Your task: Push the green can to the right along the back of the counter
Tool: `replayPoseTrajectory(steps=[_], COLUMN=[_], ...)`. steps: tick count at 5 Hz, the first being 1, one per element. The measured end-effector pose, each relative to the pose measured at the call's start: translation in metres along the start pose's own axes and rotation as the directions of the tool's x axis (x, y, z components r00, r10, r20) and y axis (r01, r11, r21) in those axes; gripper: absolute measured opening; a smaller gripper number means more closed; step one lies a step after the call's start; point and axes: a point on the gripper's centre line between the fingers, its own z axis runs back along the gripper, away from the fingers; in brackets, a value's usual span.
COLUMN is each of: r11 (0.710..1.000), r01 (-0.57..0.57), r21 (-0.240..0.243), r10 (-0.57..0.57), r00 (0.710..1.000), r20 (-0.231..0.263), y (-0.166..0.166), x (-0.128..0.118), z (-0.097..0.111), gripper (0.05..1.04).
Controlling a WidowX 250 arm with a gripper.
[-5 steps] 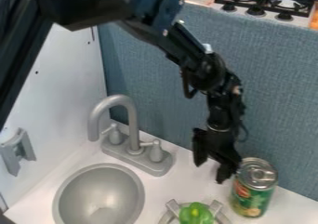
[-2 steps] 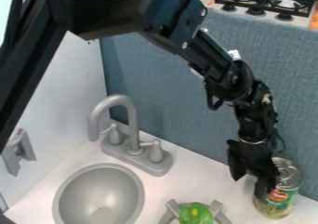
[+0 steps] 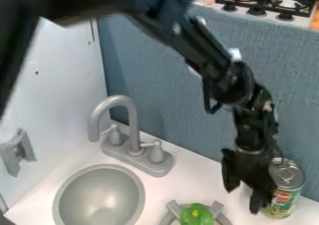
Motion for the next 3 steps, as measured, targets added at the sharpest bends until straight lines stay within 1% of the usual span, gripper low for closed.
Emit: replayPoseTrajectory(steps=[1,2,3], r11=[0.999,0.993,0.990], r01=[-0.050,-0.114,-0.139], r21=[0.019,0.019,-0.033], r10=[0.050,0.114,0.138], r00=[0.998,0.993,0.990], r20=[-0.031,-0.034,-0.026], y=[-0.002,-0.008,-0.033], x=[-0.020,-0.043,-0.058], z=[0.041,0.068,0.094], gripper=[1.000,1.000,1.000])
